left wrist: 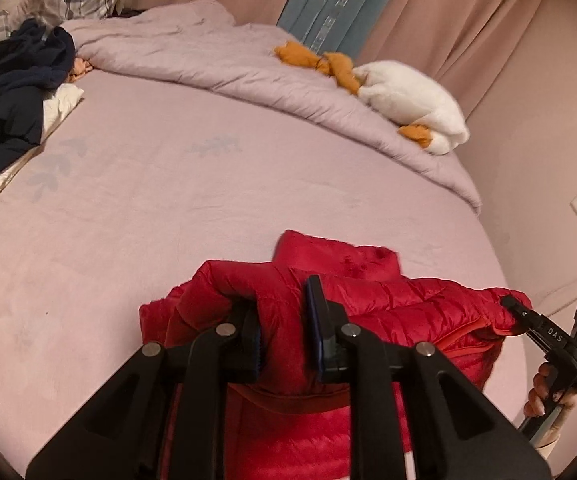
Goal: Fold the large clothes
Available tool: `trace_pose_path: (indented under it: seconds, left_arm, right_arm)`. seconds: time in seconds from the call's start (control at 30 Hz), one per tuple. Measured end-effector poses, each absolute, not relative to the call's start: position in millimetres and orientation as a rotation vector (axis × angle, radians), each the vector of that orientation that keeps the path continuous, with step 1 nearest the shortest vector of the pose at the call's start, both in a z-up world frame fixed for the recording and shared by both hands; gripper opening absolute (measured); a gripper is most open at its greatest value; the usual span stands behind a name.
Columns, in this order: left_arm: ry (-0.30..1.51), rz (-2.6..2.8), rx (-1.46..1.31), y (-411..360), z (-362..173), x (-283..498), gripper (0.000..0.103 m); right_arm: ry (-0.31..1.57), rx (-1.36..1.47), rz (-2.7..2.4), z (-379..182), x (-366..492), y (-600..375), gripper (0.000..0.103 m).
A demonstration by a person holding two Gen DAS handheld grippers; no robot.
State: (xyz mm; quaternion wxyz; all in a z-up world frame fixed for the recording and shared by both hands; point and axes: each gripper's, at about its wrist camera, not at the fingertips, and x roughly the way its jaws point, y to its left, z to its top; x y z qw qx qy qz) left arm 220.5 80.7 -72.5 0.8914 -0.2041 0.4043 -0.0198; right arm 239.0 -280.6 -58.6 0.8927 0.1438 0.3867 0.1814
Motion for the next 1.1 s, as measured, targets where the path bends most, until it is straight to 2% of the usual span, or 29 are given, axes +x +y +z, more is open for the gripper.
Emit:
trace_pose_path:
  seconds: [0.17,0.27,0.33,0.4,0.47,0.53,0.63,0.73,0.87,1.03,1.1]
  left_arm:
    - [0.870,-0.036,-0.385,81,-95,249,0.023]
    - [0.890,-0.046,-0.404,86,-109,264,0.038]
    - [0.886,-0.064,-0.422,88,-113,270,0.053]
    - [0.876,-0.069,-0.415,87,-112,272,0.057]
    - [0.848,-0.098,-0.429,91,-106,270,0.062]
    - [0.804,-0.133,-0.479,98,-98,265,0.083]
    - [0.702,-0.030,-0.419,104,-80,254,0.095]
    - [0.657,0.019,-0.330,108,-69,247,0.095]
    - [0.740,0.026,-0.355,118,-80,253,0.091]
    - [0.829,0.017,-0.372,121,-103,258,0.072]
    - [0.896,0.009,-0.368,116,-117,262,0.068]
  right_arm:
    - [0.875,0.274,0.331,-82,266,-272,0.017]
    - [0.896,0.306,0.320,-90,277,-273,0.019]
    - [0.902,0.336,0.324,-92,281,-275,0.027]
    - [0.883,0.352,0.320,-90,284,-279,0.044]
    - [0.829,0.357,0.314,-83,282,-283,0.057]
    - [0.782,0.367,0.304,-73,279,-289,0.061]
    - [0.748,0.389,0.298,-64,276,-300,0.064]
    - [0.727,0.406,0.262,-57,275,-312,0.066]
    - [0.732,0.429,0.236,-60,281,-323,0.069]
    - [0.834,0.388,0.241,-80,294,-317,0.069]
    - [0.895,0.358,0.249,-94,300,-311,0.069]
